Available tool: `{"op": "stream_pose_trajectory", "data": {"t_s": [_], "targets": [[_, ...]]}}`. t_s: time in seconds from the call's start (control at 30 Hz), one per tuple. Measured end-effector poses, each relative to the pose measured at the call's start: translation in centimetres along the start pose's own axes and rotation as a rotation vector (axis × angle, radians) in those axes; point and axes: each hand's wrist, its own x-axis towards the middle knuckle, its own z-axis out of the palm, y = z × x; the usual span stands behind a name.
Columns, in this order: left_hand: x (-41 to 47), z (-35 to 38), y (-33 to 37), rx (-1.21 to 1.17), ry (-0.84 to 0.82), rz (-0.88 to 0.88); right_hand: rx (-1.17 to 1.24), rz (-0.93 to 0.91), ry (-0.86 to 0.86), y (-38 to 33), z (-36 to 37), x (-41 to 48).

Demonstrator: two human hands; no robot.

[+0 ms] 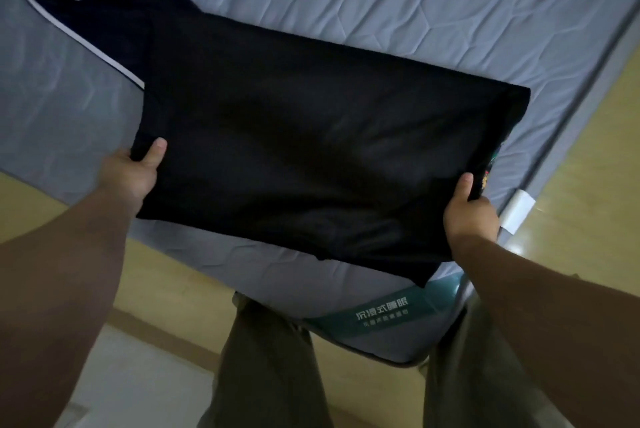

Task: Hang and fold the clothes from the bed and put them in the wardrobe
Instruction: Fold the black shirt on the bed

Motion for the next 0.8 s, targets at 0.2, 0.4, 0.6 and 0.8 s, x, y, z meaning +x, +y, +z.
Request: {"op": "stream_pose_trajectory", "data": {"t_s": [0.2,0.4,0.6,0.8], "targets": [[-8.2,1.5,-4.6,-0.015,0.088,-0.195,-0.104,-0.271,0.110,-5.2,-5.3,0.6],[-16.8,5.7,-8.1,-0.001,0.012,-0.390,-0.320,-0.531,0.108,-10.7,-10.1,4.6],[-18.0,8.4,-8.9,-0.040,-0.099,-0.480,-0.422,-0.386,-0.017,-10.3,-7.2,7.0],[-17.6,6.5,-9.0,0.152,0.133,-0.301,-0.423,-0.368,0.297,-9.8,-3.8,5.9]]}}
